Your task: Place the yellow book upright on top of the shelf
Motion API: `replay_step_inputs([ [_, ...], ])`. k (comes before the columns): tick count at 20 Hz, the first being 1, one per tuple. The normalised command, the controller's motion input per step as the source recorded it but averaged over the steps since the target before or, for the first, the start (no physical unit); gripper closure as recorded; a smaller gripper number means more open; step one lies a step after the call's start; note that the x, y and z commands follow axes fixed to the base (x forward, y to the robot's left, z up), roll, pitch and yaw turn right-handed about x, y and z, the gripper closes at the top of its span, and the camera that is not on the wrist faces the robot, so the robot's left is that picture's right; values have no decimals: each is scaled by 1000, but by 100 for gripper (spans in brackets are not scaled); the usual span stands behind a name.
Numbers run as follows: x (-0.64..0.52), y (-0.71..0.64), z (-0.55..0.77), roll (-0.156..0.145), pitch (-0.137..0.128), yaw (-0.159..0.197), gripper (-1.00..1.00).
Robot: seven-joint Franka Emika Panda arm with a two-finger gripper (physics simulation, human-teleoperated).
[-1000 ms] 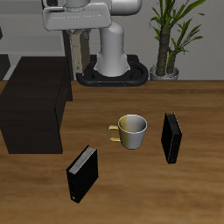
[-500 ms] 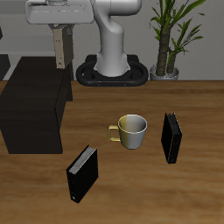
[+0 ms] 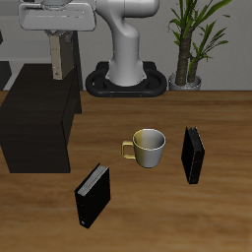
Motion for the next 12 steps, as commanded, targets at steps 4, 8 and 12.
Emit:
replay_step_inputs([
  [4,-30,-198,-40,-31,2,-17,100],
  [8,-2,-256,-2,-38,7,-20,100],
  [12,22,-121,-65,-18,7,-35,100],
])
